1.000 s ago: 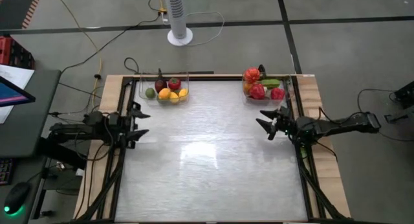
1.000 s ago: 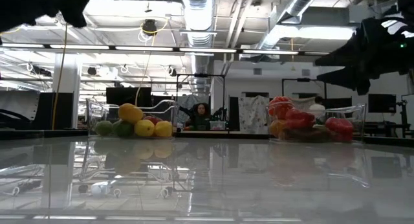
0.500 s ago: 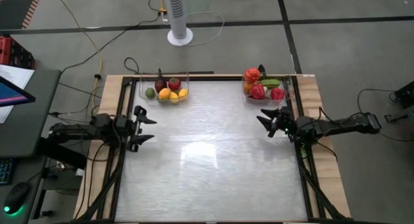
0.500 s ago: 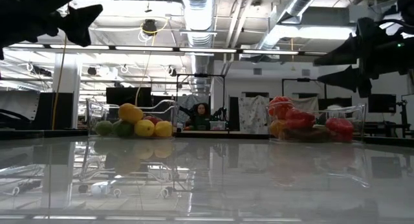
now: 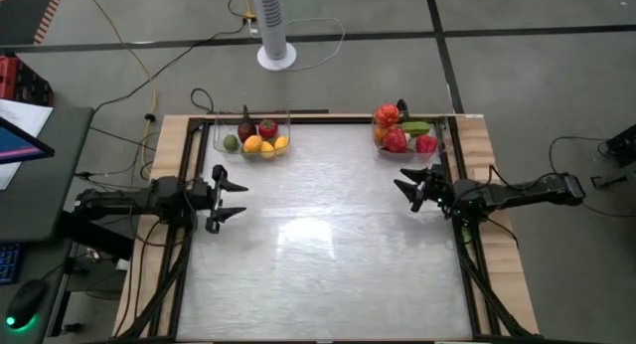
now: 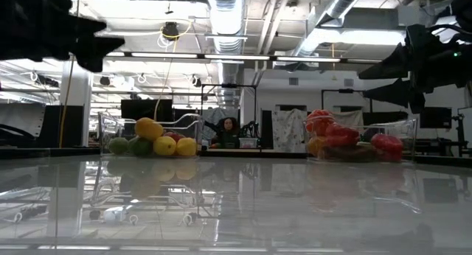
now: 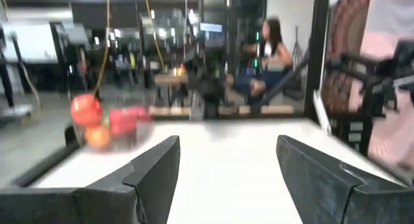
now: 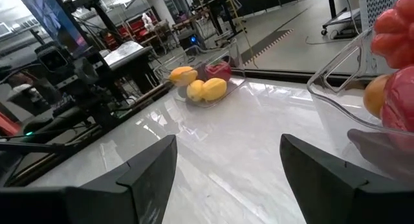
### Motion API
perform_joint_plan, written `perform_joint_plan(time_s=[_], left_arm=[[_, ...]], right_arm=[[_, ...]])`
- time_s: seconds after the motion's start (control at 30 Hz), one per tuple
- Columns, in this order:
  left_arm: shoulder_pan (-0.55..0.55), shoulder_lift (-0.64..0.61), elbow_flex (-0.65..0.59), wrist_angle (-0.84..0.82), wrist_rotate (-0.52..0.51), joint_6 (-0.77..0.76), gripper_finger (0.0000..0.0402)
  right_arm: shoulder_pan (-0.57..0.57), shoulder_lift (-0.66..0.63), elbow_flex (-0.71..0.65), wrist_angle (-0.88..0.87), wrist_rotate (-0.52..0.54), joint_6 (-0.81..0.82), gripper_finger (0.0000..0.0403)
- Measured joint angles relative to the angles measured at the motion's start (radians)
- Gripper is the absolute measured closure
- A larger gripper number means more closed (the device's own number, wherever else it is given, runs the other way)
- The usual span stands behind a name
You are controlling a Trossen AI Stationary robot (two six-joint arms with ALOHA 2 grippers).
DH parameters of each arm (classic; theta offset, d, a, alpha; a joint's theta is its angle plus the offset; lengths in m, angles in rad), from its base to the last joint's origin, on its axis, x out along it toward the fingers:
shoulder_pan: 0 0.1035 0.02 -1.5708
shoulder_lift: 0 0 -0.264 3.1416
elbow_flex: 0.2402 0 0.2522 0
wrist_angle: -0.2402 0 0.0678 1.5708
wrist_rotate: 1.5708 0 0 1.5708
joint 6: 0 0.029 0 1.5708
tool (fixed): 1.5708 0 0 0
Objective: Sort produce into baskets
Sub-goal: Return to Home position
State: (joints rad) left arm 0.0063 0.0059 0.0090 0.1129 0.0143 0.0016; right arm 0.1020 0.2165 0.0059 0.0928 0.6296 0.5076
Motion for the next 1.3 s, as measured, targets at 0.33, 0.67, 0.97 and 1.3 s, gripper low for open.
perform_joint_plan(time_s=[0.33,0.67,0.97,1.3], left_arm=[[0.0,0.007,0.0,-0.086,-0.03,0.004,0.0157],[0.0,0.007,-0.001,-0.085,-0.029,0.002,0.0157],[0.0,0.007,-0.001,-0.085,-0.029,-0.002,0.0157],[0.0,0.007,-0.002,-0.085,-0.029,-0.002,0.0157]], right_arm=[[0.0,0.0,-0.001,-0.005,-0.001,0.0,0.0101],[0.0,0.0,-0.001,-0.006,-0.001,-0.001,0.0101],[0.0,0.0,-0.002,-0.007,-0.002,-0.003,0.0101],[0.0,0.0,-0.002,-0.009,-0.002,-0.002,0.0101]])
